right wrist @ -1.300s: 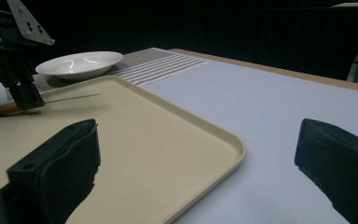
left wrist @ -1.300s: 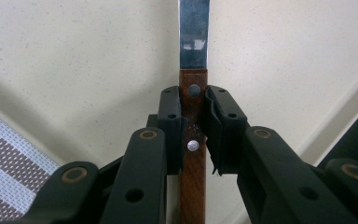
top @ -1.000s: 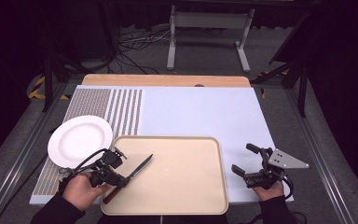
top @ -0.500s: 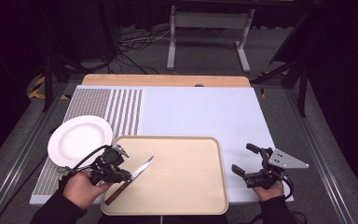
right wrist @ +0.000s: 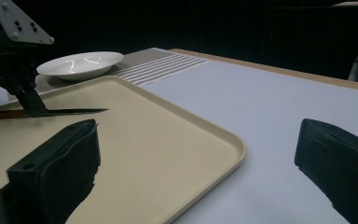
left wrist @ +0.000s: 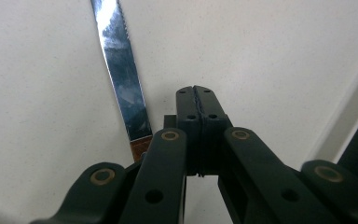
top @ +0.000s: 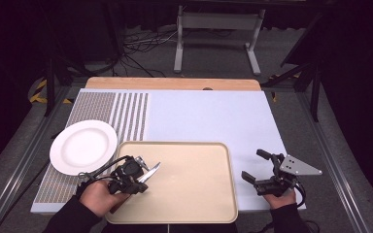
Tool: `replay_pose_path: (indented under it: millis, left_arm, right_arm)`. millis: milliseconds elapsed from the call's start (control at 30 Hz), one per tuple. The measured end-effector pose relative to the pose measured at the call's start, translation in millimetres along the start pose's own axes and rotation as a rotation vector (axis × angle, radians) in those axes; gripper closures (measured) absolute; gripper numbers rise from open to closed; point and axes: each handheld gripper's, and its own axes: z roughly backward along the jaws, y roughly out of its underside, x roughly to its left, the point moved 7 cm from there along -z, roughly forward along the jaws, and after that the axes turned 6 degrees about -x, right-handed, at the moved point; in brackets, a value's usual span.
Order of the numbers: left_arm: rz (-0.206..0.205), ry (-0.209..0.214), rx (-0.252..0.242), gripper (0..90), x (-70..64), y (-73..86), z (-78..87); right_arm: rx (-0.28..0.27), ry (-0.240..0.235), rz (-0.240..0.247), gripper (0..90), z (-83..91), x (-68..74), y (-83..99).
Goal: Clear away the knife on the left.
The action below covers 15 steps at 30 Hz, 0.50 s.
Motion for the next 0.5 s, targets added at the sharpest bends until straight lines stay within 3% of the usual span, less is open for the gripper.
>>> replay_pose_path:
  millis: [133,400,500]
  left_arm:
    - [0.001,0.004,0.042,90.0,1.6,4.7,-4.6]
    - [0.009,-0.016,0.043,90.0,7.4,7.0,-2.7]
    - [0.031,-0.023,0.036,90.0,10.6,8.0,-1.6]
  right_arm:
    - [0.0,-0.001,-0.001,1.1,0.0,0.0,0.1]
    - [0.0,-0.001,0.0,1.1,0.0,0.2,0.1]
    - [0.0,-0.001,0.0,1.1,0.0,0.0,0.1]
